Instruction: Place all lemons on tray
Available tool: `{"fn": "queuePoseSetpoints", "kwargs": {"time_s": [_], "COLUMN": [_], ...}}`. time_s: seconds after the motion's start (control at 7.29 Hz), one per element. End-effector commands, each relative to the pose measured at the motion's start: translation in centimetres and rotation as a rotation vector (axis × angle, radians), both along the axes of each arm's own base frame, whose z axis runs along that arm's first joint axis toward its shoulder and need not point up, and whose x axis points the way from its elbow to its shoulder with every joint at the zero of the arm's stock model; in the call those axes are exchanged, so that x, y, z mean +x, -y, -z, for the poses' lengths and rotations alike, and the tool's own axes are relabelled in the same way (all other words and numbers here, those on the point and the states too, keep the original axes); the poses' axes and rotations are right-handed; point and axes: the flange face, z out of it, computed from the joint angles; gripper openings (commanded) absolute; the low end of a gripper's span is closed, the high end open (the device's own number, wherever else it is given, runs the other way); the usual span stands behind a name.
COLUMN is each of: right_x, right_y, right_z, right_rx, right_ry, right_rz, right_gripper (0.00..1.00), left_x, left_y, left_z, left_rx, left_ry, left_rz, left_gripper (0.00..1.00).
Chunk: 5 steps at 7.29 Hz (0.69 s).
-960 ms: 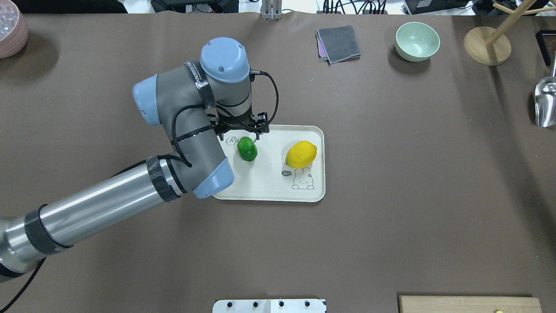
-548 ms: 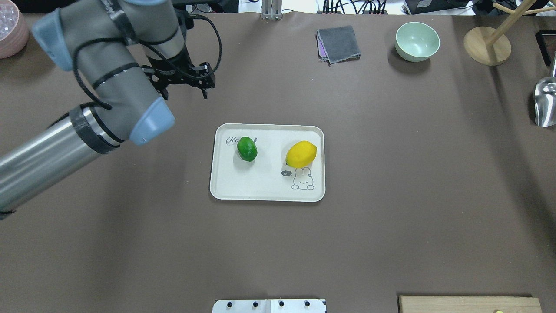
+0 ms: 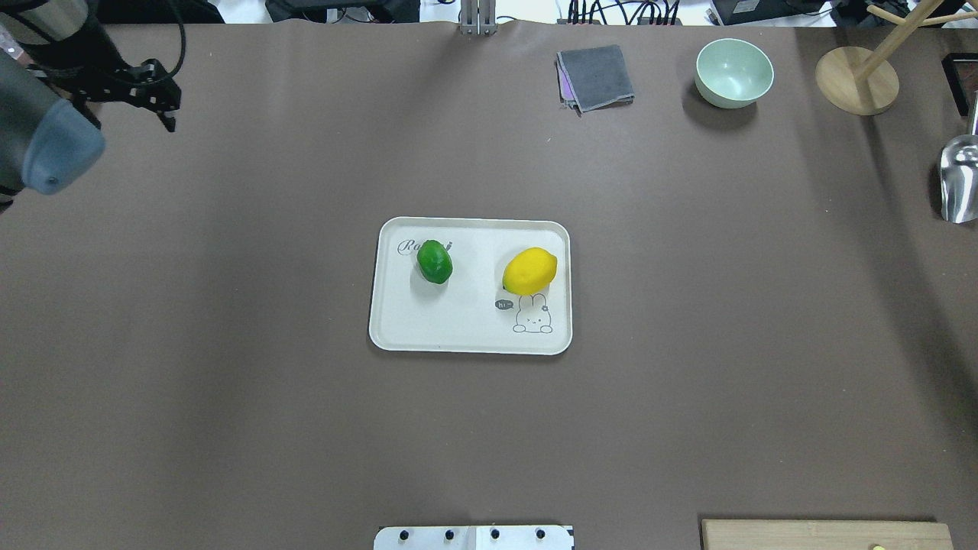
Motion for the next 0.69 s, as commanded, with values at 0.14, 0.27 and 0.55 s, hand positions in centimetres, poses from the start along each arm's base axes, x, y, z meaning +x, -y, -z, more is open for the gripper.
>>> {"fn": "queuePoseSetpoints", "kwargs": {"time_s": [0.14,0.27,0.55], "right_x": [0.3,0.3,0.5], "right_y": [-0.1,-0.1,-0.1], "right_z": [-0.4,-0.5,-0.4], "right_rx": [-0.007,-0.008,-0.001], "right_ry": [-0.028,-0.029,-0.029], "right_rz": [-0.009,-0.009,-0.007], "right_gripper": [1.0,1.0,1.0], "left_x": [-13.7,-15.6,-18.1], "left_y": [-4.1,-5.8,-11.8], "left_z": [-16.8,-20.1,-26.8], "left_rx": [-0.005,-0.001,0.021], "left_ry": [0.043,0.014,-0.018], "left_rz": [-0.082,-0.084,-0.076], "left_gripper": [0.98,0.98,0.98]}}
